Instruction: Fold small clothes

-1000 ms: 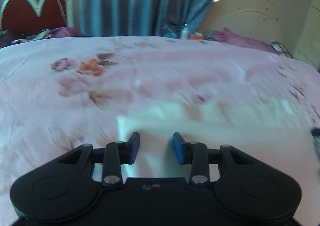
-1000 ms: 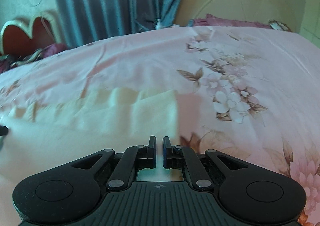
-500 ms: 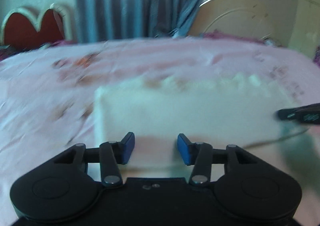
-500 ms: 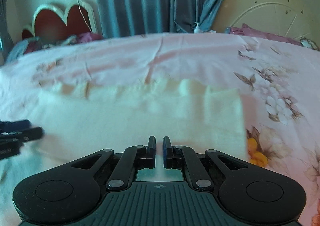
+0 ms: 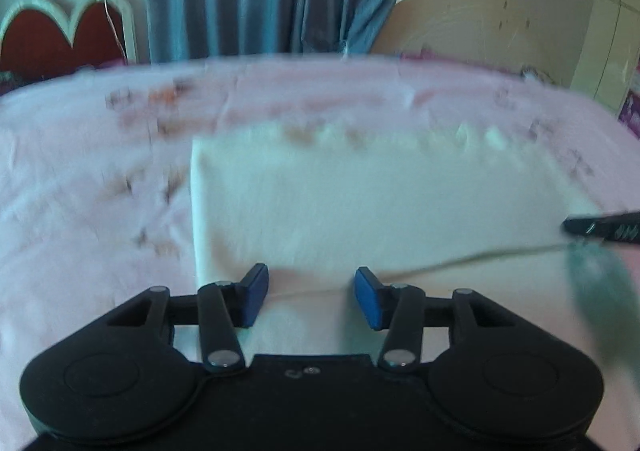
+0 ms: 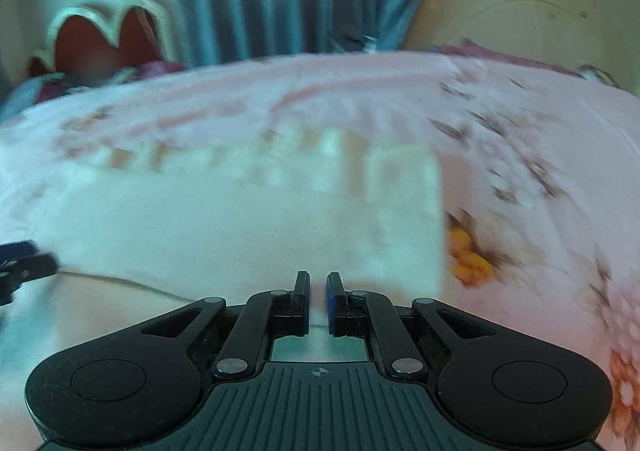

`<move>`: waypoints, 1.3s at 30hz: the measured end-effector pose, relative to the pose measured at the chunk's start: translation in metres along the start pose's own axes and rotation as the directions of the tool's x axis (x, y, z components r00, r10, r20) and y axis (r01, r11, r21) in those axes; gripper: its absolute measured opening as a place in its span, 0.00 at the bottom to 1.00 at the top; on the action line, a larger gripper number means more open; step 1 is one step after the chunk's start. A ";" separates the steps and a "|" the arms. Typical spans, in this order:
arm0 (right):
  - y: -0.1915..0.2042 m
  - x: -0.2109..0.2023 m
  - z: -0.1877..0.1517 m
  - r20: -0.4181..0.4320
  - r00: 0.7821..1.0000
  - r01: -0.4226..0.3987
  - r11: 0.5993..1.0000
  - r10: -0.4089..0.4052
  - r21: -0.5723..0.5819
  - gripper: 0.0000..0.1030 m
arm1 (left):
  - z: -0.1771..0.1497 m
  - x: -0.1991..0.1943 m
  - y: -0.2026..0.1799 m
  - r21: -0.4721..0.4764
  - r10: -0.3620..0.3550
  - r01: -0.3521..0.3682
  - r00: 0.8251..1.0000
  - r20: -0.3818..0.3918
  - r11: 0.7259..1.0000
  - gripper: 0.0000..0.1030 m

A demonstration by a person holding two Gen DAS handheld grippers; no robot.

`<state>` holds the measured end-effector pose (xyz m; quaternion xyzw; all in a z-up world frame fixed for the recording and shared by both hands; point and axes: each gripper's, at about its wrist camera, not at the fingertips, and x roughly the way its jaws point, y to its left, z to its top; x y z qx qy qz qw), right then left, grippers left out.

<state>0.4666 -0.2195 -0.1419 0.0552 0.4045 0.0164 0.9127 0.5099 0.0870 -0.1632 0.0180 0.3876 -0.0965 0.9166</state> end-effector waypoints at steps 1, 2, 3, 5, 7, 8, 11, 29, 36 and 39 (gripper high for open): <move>-0.004 -0.005 0.001 0.006 1.000 0.014 1.000 -0.015 0.018 0.05 | -0.001 -0.003 0.000 0.008 -0.003 0.003 1.000 0.006 1.000 0.45; -0.006 -0.012 0.001 0.025 0.999 0.021 0.999 -0.021 0.025 0.05 | -0.001 -0.006 0.001 0.017 -0.009 0.009 1.000 0.007 1.000 0.46; -0.008 -0.018 0.000 0.040 0.999 0.018 0.999 -0.019 0.028 0.06 | -0.003 -0.009 0.002 0.023 -0.016 0.015 1.000 0.010 1.000 0.46; -0.010 -0.025 -0.001 0.055 0.998 0.017 0.999 -0.019 0.040 0.42 | -0.006 -0.012 0.006 0.018 -0.028 0.028 0.999 0.016 0.999 0.46; -0.009 -0.029 -0.004 0.085 0.996 0.022 0.999 -0.025 0.035 0.61 | -0.008 -0.009 0.009 0.014 -0.033 0.032 0.999 0.006 0.999 0.46; -0.009 -0.028 -0.004 0.075 0.997 0.014 0.999 -0.017 0.037 0.61 | -0.009 -0.010 0.009 0.016 -0.032 0.032 0.999 0.007 0.999 0.46; -0.008 -0.026 -0.004 0.066 0.998 0.011 0.999 -0.013 0.045 0.38 | -0.007 -0.017 0.006 0.030 -0.041 0.040 0.998 0.041 0.999 0.45; 0.004 -0.020 -0.005 -0.009 0.998 0.064 0.997 -0.064 0.043 0.27 | -0.007 -0.010 0.007 0.027 -0.027 0.027 1.000 -0.007 0.999 0.46; 0.014 -0.040 -0.001 0.029 0.999 0.014 0.999 -0.016 0.038 0.27 | -0.008 -0.030 0.001 0.055 0.038 -0.040 0.999 0.029 0.998 0.58; 0.015 -0.057 -0.003 0.051 0.999 -0.011 0.999 0.009 0.041 0.27 | -0.009 -0.043 -0.004 0.073 0.065 -0.069 0.997 0.052 0.995 0.61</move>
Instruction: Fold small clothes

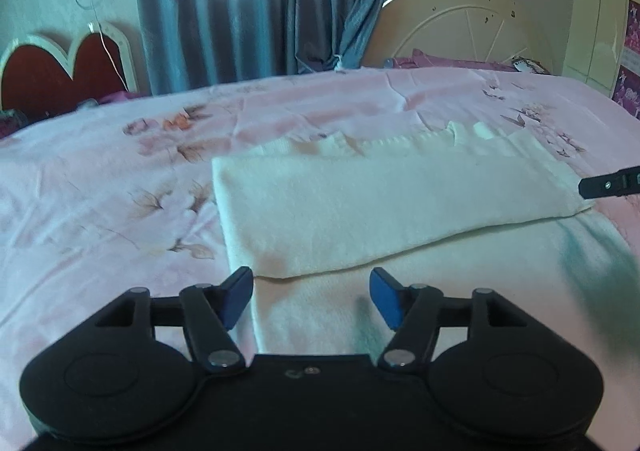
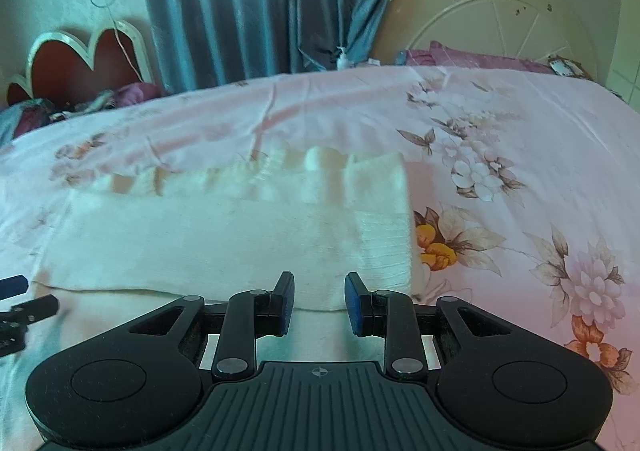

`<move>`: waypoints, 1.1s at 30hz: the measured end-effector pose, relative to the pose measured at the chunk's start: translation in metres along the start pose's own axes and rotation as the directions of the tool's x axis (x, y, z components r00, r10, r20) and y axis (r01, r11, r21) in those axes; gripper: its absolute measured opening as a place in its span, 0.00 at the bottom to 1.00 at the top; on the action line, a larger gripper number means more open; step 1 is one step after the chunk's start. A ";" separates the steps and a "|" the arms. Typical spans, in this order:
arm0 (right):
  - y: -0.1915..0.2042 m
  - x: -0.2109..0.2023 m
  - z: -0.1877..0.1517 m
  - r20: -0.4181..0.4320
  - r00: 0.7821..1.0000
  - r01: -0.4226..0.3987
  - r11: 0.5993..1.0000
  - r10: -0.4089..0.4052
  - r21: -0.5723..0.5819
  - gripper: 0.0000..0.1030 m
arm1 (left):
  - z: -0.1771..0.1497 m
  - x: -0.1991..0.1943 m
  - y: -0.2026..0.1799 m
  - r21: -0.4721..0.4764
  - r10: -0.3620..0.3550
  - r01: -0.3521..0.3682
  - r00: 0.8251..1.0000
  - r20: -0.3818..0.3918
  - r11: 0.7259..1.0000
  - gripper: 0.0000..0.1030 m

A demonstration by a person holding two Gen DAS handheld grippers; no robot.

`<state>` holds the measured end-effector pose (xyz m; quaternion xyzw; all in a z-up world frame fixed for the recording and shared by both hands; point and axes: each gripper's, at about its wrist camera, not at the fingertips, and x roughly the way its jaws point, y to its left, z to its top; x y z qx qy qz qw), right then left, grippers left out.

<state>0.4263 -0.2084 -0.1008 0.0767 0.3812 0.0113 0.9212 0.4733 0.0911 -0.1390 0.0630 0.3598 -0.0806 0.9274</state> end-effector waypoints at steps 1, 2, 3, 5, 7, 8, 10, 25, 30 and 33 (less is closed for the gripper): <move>0.000 -0.006 -0.001 0.007 1.000 -0.007 1.000 0.007 0.001 0.27 | -0.001 -0.005 -0.002 0.008 0.006 -0.006 1.000 0.005 1.000 0.61; 0.000 -0.014 -0.003 0.014 1.000 -0.018 1.000 0.018 0.003 0.27 | -0.001 -0.010 -0.005 0.013 0.012 -0.012 1.000 0.009 1.000 0.62; -0.001 -0.020 -0.005 0.020 0.999 -0.027 1.000 0.027 0.004 0.27 | -0.003 -0.017 -0.009 0.020 0.018 -0.018 1.000 0.015 1.000 0.62; -0.003 -0.036 -0.011 0.035 0.999 -0.039 0.999 0.039 0.004 0.27 | -0.006 -0.029 -0.015 0.032 0.028 -0.029 0.999 0.024 0.999 0.62; -0.007 -0.054 -0.019 0.049 0.997 -0.051 0.999 0.051 0.005 0.28 | -0.010 -0.044 -0.024 0.042 0.039 -0.040 0.999 0.037 0.998 0.63; -0.009 -0.063 -0.023 0.058 0.997 -0.053 0.999 0.053 0.001 0.34 | -0.013 -0.051 -0.028 0.044 0.044 -0.046 0.998 0.043 0.998 0.63; -0.013 -0.082 -0.034 0.084 0.995 -0.054 0.998 0.055 -0.012 0.52 | -0.020 -0.067 -0.038 0.049 0.052 -0.055 0.997 0.051 0.997 0.64; -0.078 -0.204 -0.170 0.023 0.995 -0.093 0.995 0.092 0.041 0.54 | -0.151 -0.185 -0.061 0.003 0.118 -0.118 0.992 -0.053 0.993 0.58; -0.092 -0.221 -0.206 -0.019 0.993 -0.115 0.991 0.116 0.074 0.54 | -0.184 -0.208 -0.055 -0.045 0.111 -0.115 0.989 -0.095 0.992 0.53; -0.099 -0.223 -0.221 -0.043 0.988 -0.139 0.984 0.145 0.115 0.54 | -0.196 -0.216 -0.050 -0.087 0.081 -0.090 0.992 -0.101 0.992 0.51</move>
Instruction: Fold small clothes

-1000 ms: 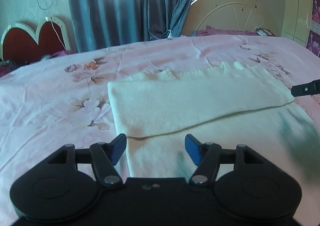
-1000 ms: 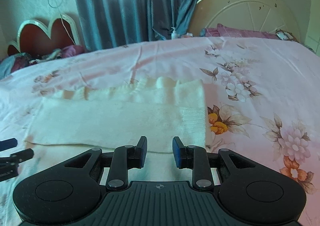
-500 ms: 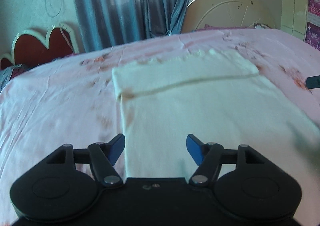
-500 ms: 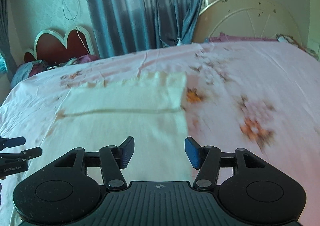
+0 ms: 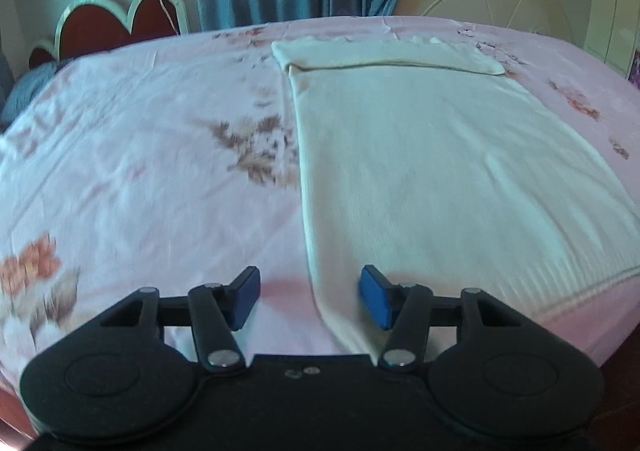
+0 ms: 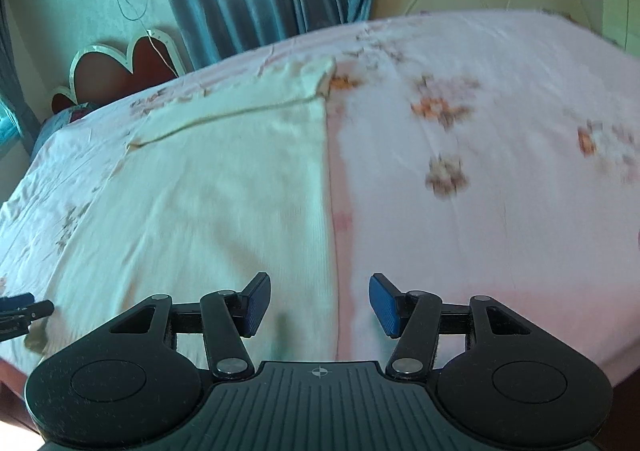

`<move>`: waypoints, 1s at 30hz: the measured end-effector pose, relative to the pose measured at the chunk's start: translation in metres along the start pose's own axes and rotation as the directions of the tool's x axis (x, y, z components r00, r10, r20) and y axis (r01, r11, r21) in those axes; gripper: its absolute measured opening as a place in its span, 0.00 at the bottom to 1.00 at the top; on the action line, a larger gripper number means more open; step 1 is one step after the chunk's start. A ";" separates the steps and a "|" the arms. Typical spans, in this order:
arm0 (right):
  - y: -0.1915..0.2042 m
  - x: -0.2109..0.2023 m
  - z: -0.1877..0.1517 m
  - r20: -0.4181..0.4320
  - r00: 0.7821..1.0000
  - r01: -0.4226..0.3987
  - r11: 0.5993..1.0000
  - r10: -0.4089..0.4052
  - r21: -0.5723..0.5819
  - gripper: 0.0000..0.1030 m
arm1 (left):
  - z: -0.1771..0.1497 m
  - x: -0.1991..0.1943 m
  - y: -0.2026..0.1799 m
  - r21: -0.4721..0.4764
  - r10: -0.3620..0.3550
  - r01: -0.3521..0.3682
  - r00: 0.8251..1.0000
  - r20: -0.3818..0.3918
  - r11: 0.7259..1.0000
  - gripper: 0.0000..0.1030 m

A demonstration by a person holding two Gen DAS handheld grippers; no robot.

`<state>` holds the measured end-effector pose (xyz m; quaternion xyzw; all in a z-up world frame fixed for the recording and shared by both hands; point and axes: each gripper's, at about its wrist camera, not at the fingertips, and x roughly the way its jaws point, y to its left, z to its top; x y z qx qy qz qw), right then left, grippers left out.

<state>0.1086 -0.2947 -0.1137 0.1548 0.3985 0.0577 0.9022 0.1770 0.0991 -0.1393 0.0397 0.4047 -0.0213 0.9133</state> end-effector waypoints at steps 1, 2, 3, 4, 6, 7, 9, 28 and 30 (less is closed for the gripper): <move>-0.003 0.000 -0.004 -0.007 1.000 -0.006 1.000 0.006 0.012 0.54 | -0.003 -0.002 0.003 -0.020 -0.018 0.018 1.000 0.000 1.000 0.48; -0.005 0.000 -0.008 -0.016 1.000 -0.012 1.000 0.012 0.026 0.54 | -0.004 -0.004 0.007 -0.049 -0.045 0.045 0.999 -0.002 0.998 0.44; -0.008 0.001 -0.011 -0.023 1.000 -0.020 0.999 0.021 0.044 0.54 | -0.006 -0.004 0.011 -0.082 -0.074 0.074 0.997 -0.003 0.994 0.43; -0.010 0.001 -0.013 -0.027 0.999 -0.030 0.998 0.031 0.058 0.54 | -0.008 -0.004 0.015 -0.111 -0.099 0.098 0.995 -0.003 0.989 0.40; -0.014 0.001 -0.017 -0.035 0.998 -0.050 0.996 0.053 0.079 0.51 | -0.010 -0.004 0.022 -0.161 -0.148 0.145 0.989 -0.006 0.976 0.35; -0.015 0.002 -0.018 -0.040 0.997 -0.065 0.994 0.068 0.086 0.47 | -0.011 -0.003 0.024 -0.175 -0.163 0.159 0.987 -0.009 0.972 0.32; -0.018 0.004 -0.018 -0.048 0.994 -0.092 0.989 0.098 0.114 0.41 | -0.011 -0.002 0.026 -0.196 -0.192 0.185 0.981 -0.017 0.963 0.29; -0.042 0.030 -0.011 -0.055 0.946 -0.285 0.900 0.320 0.329 0.17 | -0.019 0.017 0.050 -0.404 -0.421 0.380 0.907 -0.014 0.832 0.15; -0.043 0.026 -0.011 -0.042 0.948 -0.287 0.905 0.316 0.315 0.17 | -0.020 0.017 0.052 -0.424 -0.426 0.383 0.905 -0.006 0.821 0.15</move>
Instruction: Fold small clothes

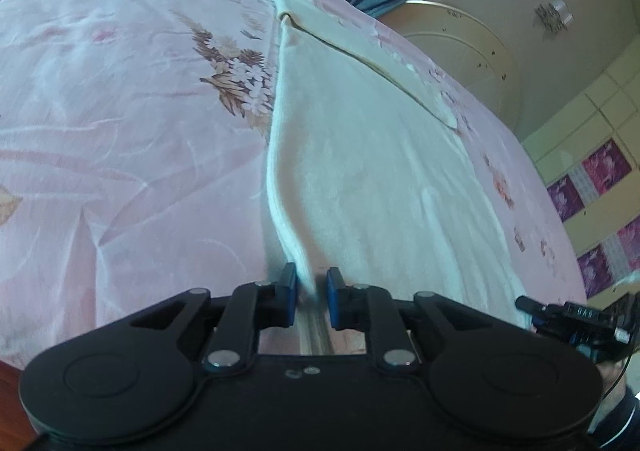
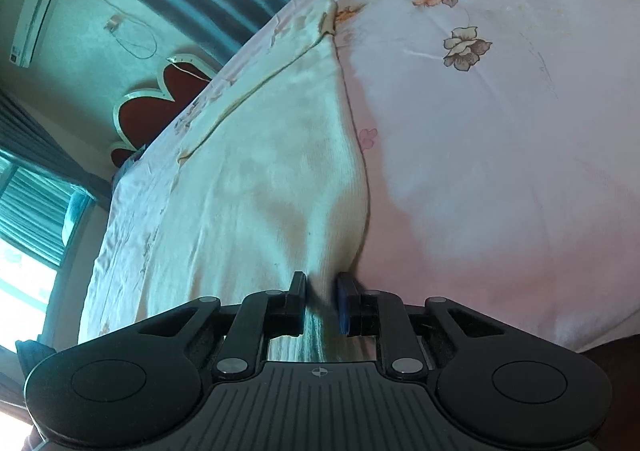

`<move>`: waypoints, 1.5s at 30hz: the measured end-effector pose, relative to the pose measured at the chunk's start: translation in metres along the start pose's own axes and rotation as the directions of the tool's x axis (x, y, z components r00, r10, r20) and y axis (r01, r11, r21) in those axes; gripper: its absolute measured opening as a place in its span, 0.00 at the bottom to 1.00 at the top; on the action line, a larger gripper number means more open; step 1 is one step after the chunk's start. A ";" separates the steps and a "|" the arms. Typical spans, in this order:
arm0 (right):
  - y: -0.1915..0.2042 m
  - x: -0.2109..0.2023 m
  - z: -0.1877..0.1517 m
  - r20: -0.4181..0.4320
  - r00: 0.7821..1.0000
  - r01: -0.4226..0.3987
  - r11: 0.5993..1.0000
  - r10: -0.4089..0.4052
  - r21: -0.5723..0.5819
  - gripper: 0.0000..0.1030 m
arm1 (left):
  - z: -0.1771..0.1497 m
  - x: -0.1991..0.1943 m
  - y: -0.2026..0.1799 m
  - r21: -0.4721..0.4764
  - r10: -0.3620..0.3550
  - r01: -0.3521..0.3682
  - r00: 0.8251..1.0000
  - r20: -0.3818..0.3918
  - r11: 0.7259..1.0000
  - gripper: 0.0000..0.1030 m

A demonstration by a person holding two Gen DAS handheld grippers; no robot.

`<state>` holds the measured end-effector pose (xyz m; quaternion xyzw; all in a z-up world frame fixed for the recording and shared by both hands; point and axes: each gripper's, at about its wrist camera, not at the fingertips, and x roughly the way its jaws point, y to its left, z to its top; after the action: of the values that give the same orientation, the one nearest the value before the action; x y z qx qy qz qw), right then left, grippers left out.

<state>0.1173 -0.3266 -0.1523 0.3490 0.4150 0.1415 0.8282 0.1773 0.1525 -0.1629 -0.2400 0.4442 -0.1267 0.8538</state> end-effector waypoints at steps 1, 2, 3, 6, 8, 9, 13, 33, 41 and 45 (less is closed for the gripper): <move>0.001 -0.002 0.001 0.014 1.000 0.007 1.000 -0.007 -0.008 0.17 | 0.000 0.000 0.001 -0.003 -0.003 0.003 1.000 0.002 1.000 0.15; 0.001 -0.004 0.003 0.033 0.999 0.031 0.999 -0.030 -0.019 0.17 | 0.000 0.000 0.001 -0.002 -0.005 0.005 1.000 0.003 1.000 0.15; 0.000 -0.005 0.006 0.044 0.998 0.045 0.999 -0.044 -0.025 0.17 | 0.000 0.000 0.002 0.003 -0.004 0.004 1.000 0.004 1.000 0.15; -0.005 -0.004 0.018 0.072 0.996 0.049 0.999 -0.047 -0.021 0.17 | 0.003 0.002 0.001 0.009 -0.003 0.003 1.000 0.010 1.000 0.17; -0.011 0.001 0.026 0.064 0.997 0.038 0.999 -0.038 0.003 0.17 | 0.006 0.005 -0.001 0.013 -0.002 0.001 1.000 0.016 1.000 0.19; -0.014 0.005 0.029 0.049 0.999 0.022 1.000 -0.022 0.016 0.17 | 0.009 0.007 -0.001 0.008 -0.001 0.001 1.000 0.020 1.000 0.19; -0.018 0.016 0.021 -0.038 0.997 -0.060 0.998 0.061 0.027 0.17 | 0.012 0.011 0.001 -0.021 -0.028 0.028 0.999 0.029 0.999 0.24; -0.009 0.008 0.017 -0.005 0.989 -0.146 0.985 0.147 0.093 0.17 | 0.003 0.007 0.005 -0.048 -0.077 0.079 0.997 0.029 0.996 0.20; -0.008 0.004 0.011 0.013 0.998 -0.055 0.998 0.055 0.035 0.03 | 0.003 0.004 0.014 -0.078 -0.068 0.073 0.996 0.065 0.994 0.04; -0.012 0.006 0.014 0.008 0.999 -0.048 0.998 0.048 0.048 0.02 | 0.003 0.009 0.018 -0.079 -0.050 0.055 0.997 0.061 0.995 0.03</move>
<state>0.1318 -0.3387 -0.1584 0.3791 0.4068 0.1503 0.8175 0.1846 0.1650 -0.1769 -0.2896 0.4172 -0.1237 0.8525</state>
